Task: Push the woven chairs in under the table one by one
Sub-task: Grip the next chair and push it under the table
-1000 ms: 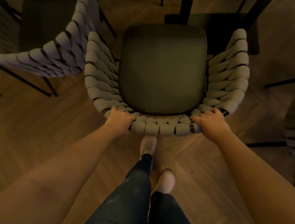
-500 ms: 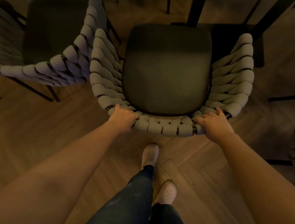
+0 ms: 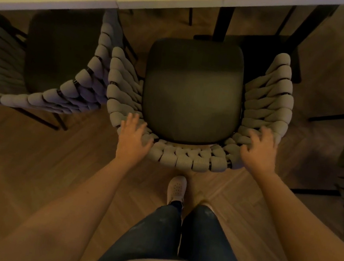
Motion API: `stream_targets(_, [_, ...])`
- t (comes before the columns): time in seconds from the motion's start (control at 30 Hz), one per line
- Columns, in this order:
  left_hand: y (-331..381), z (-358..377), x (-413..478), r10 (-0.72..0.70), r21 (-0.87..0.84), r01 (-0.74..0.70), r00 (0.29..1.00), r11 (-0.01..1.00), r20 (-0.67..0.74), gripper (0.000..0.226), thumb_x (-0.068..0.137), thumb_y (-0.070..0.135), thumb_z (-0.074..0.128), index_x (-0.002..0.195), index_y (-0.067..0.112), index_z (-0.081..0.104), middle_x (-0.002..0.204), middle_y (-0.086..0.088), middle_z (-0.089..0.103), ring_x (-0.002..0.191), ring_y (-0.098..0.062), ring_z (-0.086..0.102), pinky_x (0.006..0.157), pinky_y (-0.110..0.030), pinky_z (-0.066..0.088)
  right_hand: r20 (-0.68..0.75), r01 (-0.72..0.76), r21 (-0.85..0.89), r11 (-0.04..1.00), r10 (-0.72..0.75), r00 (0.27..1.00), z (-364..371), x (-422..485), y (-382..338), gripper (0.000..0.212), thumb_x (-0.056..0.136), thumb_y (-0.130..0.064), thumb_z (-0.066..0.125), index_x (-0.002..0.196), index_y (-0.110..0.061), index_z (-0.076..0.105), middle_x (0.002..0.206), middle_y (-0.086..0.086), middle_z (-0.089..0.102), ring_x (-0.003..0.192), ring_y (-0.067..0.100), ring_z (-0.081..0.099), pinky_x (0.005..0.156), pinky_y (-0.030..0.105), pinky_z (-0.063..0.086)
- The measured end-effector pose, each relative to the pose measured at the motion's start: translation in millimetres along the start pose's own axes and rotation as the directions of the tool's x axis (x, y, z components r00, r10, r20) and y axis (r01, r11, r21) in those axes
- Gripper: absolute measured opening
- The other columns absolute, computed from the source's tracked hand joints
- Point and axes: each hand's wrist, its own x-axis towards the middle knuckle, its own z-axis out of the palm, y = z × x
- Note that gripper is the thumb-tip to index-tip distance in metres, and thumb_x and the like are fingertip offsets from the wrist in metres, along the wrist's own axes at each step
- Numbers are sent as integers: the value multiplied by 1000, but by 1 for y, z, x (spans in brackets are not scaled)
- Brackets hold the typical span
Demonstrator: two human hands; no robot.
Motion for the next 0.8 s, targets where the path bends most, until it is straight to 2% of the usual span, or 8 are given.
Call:
stream_targets(0.07, [0, -4, 3, -314, -111, 304, 946, 946, -84, 79, 88, 33, 64, 151, 6, 26, 160, -18, 12, 149, -33, 6, 119, -46, 4, -67, -343, 222, 913, 365, 929, 7, -5, -2, 82, 85, -32, 63, 152, -17, 19, 159, 16, 15, 146, 34, 14, 118, 51, 14])
stream_targets(0.13, [6, -12, 9, -606, -386, 577, 794, 720, 56, 93, 89, 28, 66, 155, 9, 3, 161, -16, 4, 148, -33, 11, 117, -46, 17, 220, -644, 571, 510, 660, 718, 12, -1, -5, 94, 80, -31, 73, 152, -17, 14, 153, 16, 29, 134, 35, 38, 108, 52, 38])
stream_targets(0.17, [9, -14, 14, -686, -509, 658, 708, 556, 166, 97, 89, 25, 67, 155, 11, -2, 160, -17, 8, 146, -33, 18, 113, -44, 25, 373, -699, 655, 287, 682, 629, 13, 3, -5, 86, 79, -29, 75, 147, -14, 25, 143, 16, 44, 121, 33, 52, 100, 49, 47])
stream_targets(0.2, [12, -16, 18, -726, -584, 695, 643, 420, 243, 98, 89, 22, 68, 155, 11, -4, 159, -17, 16, 143, -34, 26, 111, -42, 30, 464, -722, 669, 174, 662, 589, 13, 6, -5, 72, 79, -25, 75, 138, -11, 36, 131, 15, 54, 108, 31, 60, 93, 47, 52])
stream_targets(0.27, [12, -15, 23, -757, -630, 708, 590, 318, 281, 95, 90, 17, 68, 155, 10, -1, 154, -18, 30, 138, -33, 35, 109, -39, 32, 460, -739, 635, 225, 658, 596, 15, 11, -6, 54, 80, -22, 72, 125, -9, 46, 117, 13, 60, 99, 29, 62, 90, 46, 54])
stream_targets(0.43, [-4, -20, 30, -779, -585, 739, 566, 333, 271, 91, 90, 18, 67, 154, 7, 4, 152, -20, 33, 137, -35, 36, 109, -41, 32, 367, -705, 597, 383, 651, 664, 12, 13, -21, 40, 88, -19, 63, 123, -8, 46, 107, 12, 55, 105, 31, 58, 96, 46, 50])
stream_targets(0.57, [5, -21, 32, -770, -548, 759, 567, 351, 293, 92, 91, 22, 67, 154, 4, 2, 152, -20, 32, 137, -36, 36, 108, -43, 34, 279, -656, 642, 397, 676, 682, -6, 23, -28, 46, 88, -17, 63, 130, -8, 47, 120, 13, 56, 112, 32, 57, 98, 46, 48])
stream_targets(0.8, [41, -19, 48, -758, -603, 738, 571, 304, 316, 93, 93, 20, 64, 153, 2, -4, 155, -19, 25, 140, -34, 32, 110, -40, 31, 187, -574, 608, 549, 603, 776, -38, 70, -14, 50, 85, -26, 68, 129, -12, 48, 126, 12, 57, 115, 31, 57, 99, 46, 48])
